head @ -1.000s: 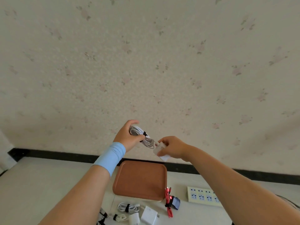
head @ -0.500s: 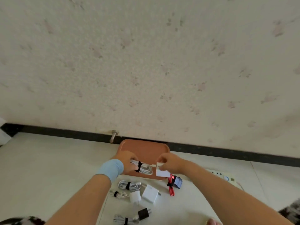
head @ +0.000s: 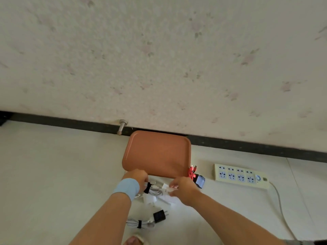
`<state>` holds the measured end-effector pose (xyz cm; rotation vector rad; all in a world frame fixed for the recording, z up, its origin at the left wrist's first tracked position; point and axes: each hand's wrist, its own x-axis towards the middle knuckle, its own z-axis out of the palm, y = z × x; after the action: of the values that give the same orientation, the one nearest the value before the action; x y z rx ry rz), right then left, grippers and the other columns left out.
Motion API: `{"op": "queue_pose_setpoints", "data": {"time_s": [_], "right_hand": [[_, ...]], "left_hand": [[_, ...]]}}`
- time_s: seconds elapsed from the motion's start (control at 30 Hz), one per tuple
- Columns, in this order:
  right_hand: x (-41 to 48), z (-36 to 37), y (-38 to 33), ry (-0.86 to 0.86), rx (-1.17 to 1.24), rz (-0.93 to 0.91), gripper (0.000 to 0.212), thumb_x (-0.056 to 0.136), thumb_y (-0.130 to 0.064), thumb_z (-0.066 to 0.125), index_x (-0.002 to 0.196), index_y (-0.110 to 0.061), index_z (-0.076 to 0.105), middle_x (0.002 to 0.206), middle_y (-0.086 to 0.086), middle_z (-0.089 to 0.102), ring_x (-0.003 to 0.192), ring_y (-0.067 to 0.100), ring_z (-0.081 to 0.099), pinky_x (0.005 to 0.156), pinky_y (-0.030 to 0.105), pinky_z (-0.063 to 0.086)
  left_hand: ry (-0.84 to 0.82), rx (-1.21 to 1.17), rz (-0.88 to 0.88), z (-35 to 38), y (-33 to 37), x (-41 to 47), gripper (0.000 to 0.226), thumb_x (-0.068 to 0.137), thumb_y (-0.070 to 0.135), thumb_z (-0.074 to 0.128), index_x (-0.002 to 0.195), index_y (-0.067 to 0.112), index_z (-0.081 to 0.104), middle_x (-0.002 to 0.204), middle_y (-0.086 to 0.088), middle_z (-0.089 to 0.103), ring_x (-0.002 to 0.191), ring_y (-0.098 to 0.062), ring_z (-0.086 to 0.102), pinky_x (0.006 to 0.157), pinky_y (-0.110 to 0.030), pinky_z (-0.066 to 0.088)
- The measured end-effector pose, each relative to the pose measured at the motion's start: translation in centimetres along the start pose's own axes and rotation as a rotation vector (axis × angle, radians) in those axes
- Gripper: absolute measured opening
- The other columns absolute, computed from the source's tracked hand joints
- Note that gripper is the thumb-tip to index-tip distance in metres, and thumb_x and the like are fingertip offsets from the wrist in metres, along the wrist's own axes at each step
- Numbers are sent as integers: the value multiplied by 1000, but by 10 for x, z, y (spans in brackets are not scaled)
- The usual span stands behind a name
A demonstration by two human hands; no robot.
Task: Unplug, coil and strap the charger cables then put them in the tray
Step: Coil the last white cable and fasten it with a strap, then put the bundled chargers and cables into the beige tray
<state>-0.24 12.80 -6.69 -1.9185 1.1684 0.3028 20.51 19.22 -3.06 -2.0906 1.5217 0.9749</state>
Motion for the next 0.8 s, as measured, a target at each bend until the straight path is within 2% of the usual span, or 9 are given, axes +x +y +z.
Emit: {"op": "queue_pose_setpoints", "data": {"time_s": [0.1,0.17,0.3,0.37,0.43,0.5,0.63,0.7,0.8], "right_hand": [[5,11,4,12,-20,-26,30,95,-21,68,125,-21,70,128,-2,65,114,16,62,98,27,50],[2,13,4,60,-92,-84,26,98,-20,59,121,-23,71,122,-3,69,108,16,65,90,25,52],[-4,0,4,595,-200,-258,10,81,-18,60,90,-20,65,89,-5,62,76,18,61,64,27,47],[-5,-11,8,753,-101,-151,24,74,-22,64,96,-21,55,93,-5,51,77,16,52,67,27,47],[-2,-20,17,692,-66,7,46,74,-27,68,117,-21,51,110,-2,49,93,18,53,82,32,50],[2,-27,28,498,-21,123,47,85,-29,65,127,-27,45,119,-4,52,103,19,56,94,36,50],[3,-35,45,271,-111,82,18,95,-23,53,109,-34,50,87,-8,66,89,24,62,78,34,55],[-3,-35,50,154,-235,34,21,94,-21,55,112,-32,55,97,-6,68,94,23,61,81,31,53],[-16,-33,47,-21,-235,-4,39,89,-39,64,126,-29,57,114,-6,66,102,18,61,88,30,51]], "left_hand": [[-24,40,4,4,-2,5,35,89,6,56,120,16,68,118,-8,67,88,-27,60,82,-33,51],[1,31,9,1,2,9,34,89,7,50,117,16,68,116,-6,66,83,-25,54,83,-33,51],[145,-61,71,-8,20,16,37,94,14,47,125,26,61,125,0,60,106,-22,60,91,-34,51],[215,-83,123,-11,31,19,41,94,18,51,133,30,53,143,0,48,127,-22,49,100,-37,47],[236,-78,162,-10,42,23,48,92,18,54,138,31,47,148,0,38,135,-22,37,102,-39,44],[223,-47,195,-8,51,27,55,89,14,55,140,32,44,144,2,37,131,-21,36,99,-37,45],[196,9,204,-2,61,31,58,89,13,55,142,31,42,143,3,35,129,-21,36,98,-35,44],[203,17,205,-1,61,32,58,88,12,55,142,31,43,143,3,34,129,-20,35,98,-34,43],[212,3,216,-3,61,33,59,87,9,54,141,30,44,142,4,35,128,-19,36,96,-32,43]]}}
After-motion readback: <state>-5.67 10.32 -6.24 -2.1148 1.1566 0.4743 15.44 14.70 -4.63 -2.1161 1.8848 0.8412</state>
